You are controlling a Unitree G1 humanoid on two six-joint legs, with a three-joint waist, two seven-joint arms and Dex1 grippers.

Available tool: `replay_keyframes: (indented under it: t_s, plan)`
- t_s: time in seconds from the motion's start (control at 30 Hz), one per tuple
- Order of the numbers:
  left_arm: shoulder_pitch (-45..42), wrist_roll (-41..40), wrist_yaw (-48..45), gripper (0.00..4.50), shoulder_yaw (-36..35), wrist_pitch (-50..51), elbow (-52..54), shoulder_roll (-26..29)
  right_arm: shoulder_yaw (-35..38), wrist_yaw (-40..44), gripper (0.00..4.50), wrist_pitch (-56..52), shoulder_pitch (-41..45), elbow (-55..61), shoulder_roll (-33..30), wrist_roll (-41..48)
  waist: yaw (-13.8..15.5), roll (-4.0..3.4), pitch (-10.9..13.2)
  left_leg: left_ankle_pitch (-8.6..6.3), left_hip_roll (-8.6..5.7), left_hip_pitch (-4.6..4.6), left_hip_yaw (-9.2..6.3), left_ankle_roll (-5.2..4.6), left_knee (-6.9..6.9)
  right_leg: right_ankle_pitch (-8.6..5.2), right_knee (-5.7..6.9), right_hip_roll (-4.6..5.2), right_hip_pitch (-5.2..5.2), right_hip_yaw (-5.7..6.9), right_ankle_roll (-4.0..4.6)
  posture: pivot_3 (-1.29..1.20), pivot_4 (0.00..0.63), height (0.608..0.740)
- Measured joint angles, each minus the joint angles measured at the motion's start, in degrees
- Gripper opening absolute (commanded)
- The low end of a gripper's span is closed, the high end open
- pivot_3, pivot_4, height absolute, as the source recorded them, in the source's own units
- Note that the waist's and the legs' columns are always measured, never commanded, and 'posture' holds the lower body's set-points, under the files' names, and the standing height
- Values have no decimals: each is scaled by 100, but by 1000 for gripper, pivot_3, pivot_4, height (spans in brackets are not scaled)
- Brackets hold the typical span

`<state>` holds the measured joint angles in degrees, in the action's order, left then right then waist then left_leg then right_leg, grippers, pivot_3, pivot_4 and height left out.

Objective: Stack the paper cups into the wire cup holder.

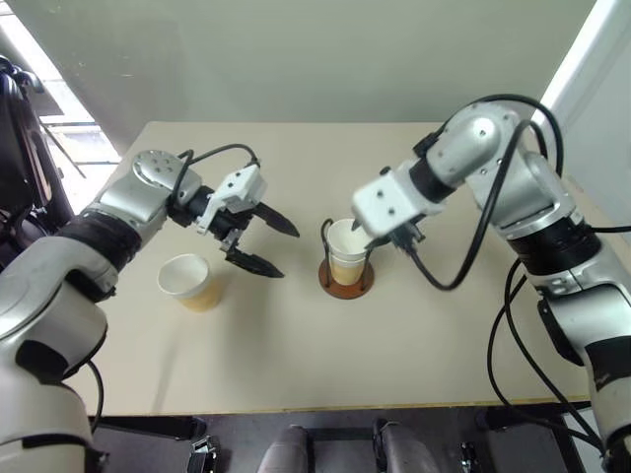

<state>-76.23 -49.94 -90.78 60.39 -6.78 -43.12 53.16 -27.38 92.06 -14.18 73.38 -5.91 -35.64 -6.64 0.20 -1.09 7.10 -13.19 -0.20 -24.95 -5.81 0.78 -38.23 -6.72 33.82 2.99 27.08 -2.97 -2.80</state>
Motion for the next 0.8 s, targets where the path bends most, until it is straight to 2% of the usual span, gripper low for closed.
replay_keyframes:
  t_s: [0.17, 0.27, 0.4, 0.57, 0.8]
  plan:
    - [-328, 111, -4, 4500, -649, 712, -438, -346, 928, -230, 1550, -1828, 191, 398, -32, 793, 6, 5, 2, 0, -4, 1, -4, 5, 9, -18, 2, -3, -1, 0, 30, 0, 150, 740]
    - [-445, 434, -3, 4500, -1009, 775, -543, -272, 1384, -448, 1550, -2784, 187, 676, -210, 1261, 5, 5, 2, -1, -5, 4, 0, 10, 19, -33, 4, -4, 2, -3, 42, 0, 150, 740]
    - [-201, 1129, 2, 4500, -709, 173, 37, 617, 1785, -580, 1550, -3457, -85, 1085, -850, 1705, -25, 8, 0, 7, 5, 8, 12, 44, 18, -57, 9, -53, 9, -6, 49, 0, 150, 740]
    - [-111, 2044, 2, 4500, -157, -702, 543, 1527, 1867, -682, 1550, -3577, -354, 1108, -1306, 1953, -25, 7, -1, 3, 24, 6, -5, 38, 25, -76, 32, -67, 20, -13, 51, 0, 150, 740]
    - [-112, 2342, 2, 4500, 261, -1122, 1657, 2528, 1784, -672, 1550, -3185, -362, 839, -1628, 2045, -35, 13, -3, -11, 20, 7, -20, 32, 19, -70, 55, -64, 27, -20, 70, 0, 150, 740]
